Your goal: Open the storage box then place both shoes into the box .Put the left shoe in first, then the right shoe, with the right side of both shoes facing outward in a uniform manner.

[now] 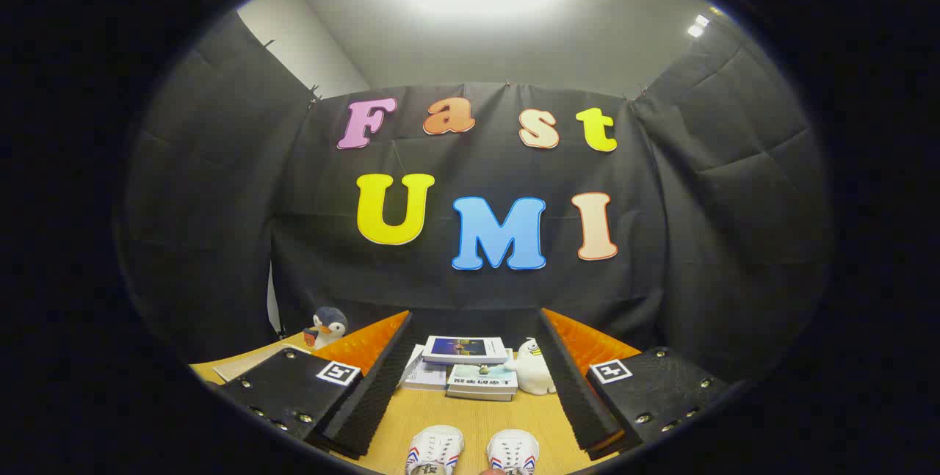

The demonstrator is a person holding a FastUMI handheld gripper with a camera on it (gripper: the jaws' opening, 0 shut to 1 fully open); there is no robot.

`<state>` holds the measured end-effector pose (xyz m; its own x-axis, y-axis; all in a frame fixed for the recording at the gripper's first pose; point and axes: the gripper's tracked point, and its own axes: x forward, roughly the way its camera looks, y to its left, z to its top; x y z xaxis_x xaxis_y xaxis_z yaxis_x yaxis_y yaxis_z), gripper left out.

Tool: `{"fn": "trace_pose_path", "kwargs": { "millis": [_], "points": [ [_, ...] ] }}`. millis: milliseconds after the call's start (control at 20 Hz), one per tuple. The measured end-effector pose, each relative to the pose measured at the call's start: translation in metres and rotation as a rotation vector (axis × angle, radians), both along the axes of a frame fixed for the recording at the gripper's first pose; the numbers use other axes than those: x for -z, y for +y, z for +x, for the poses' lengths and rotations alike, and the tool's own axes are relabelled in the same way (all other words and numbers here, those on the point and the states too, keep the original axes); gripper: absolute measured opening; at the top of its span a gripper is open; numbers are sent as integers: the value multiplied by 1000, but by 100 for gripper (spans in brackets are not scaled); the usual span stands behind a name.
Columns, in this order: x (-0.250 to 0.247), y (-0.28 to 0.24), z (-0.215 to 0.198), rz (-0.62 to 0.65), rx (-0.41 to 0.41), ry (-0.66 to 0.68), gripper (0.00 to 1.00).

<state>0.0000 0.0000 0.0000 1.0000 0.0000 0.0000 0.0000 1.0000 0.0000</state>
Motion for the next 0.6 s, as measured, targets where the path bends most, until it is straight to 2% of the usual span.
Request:
{"fn": "trace_pose_path", "kwargs": {
  "millis": [600],
  "points": [
    [-3,10,-6,-15,-16,-13,98]
  ]
}}
